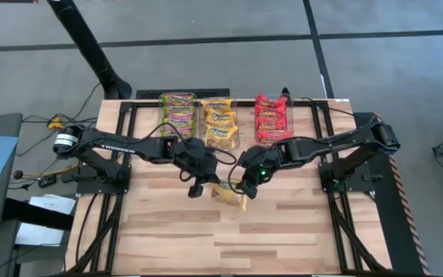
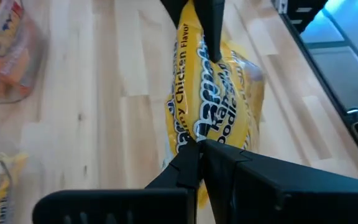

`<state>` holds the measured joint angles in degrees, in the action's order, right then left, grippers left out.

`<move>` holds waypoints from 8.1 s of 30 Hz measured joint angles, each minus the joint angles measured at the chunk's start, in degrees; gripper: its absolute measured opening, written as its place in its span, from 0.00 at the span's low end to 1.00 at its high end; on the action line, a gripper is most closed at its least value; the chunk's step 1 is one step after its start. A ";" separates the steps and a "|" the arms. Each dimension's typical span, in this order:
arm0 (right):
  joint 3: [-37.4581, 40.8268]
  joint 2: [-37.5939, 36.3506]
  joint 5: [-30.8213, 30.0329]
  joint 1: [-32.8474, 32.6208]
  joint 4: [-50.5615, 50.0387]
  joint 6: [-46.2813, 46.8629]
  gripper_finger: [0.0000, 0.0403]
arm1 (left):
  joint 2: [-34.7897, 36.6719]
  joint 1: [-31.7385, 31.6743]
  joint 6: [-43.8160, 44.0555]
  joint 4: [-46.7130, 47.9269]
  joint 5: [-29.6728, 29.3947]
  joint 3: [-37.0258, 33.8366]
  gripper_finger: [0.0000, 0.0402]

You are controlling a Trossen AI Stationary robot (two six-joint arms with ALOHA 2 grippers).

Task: Sort Maruchan noodles
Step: Put the yellow noodle pack into the middle transparent bin, then adjust the transparent bins

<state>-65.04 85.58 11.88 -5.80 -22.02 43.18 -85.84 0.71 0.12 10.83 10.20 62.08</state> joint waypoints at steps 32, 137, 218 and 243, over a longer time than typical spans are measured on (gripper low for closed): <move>-0.02 0.07 3.43 17.38 -1.45 -15.14 0.03 | 0.04 -14.50 3.00 20.43 -1.68 23.51 0.30; -30.03 26.14 -2.77 23.78 -19.55 -53.98 0.03 | 4.20 -15.92 -1.22 47.84 -10.87 43.52 0.30; -39.43 35.72 12.70 22.14 -32.47 -42.99 0.44 | 4.20 -15.98 -2.51 51.64 -12.61 43.52 0.31; -39.45 26.99 10.18 27.24 -38.44 -41.56 0.44 | 4.20 -15.98 -3.10 52.94 -12.58 43.52 0.31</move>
<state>-104.49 112.57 22.06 21.43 -60.46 1.62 -81.65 -15.27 -2.98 63.77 -2.38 105.60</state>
